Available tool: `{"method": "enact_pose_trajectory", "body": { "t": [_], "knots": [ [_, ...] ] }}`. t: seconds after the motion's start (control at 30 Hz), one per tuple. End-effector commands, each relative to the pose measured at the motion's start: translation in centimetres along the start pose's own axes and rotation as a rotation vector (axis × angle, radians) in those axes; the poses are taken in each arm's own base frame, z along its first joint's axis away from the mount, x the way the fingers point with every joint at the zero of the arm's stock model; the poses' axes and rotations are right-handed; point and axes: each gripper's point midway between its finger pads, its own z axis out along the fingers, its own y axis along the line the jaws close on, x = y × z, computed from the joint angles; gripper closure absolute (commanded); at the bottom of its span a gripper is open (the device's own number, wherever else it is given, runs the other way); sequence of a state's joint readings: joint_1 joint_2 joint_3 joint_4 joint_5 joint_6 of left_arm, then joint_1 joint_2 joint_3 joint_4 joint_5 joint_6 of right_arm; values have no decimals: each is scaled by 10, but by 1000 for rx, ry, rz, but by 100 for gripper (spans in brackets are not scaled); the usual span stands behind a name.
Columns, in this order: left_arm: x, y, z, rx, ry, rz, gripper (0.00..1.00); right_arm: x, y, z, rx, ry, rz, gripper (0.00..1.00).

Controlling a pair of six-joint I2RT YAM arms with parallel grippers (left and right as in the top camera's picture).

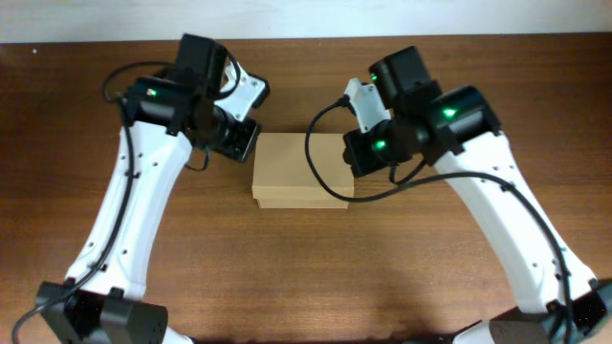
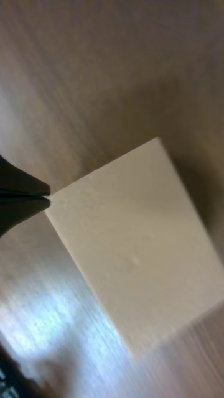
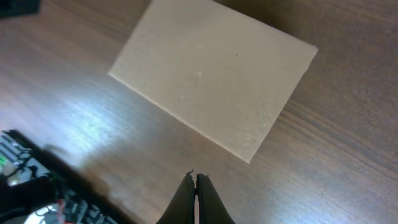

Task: Pack container
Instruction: 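Push the lid flap down over the box with both grippers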

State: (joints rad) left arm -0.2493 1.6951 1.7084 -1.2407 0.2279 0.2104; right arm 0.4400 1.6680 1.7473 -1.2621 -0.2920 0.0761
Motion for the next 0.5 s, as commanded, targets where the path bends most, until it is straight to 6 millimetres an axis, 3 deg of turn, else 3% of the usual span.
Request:
{"method": "enact_pose_trajectory", "body": {
  "t": [0.0,0.17,0.47],
  "knots": [
    [22,-2,30,39,74,-35,98,11,-12,27,48,76,21,96],
    [40,-7,59,94,104,-48,98,25,-20,60,43,141,45,96],
    [66,-8,87,116,150,-70,98,60,-38,109,48,208,83,96]
  ]
}}
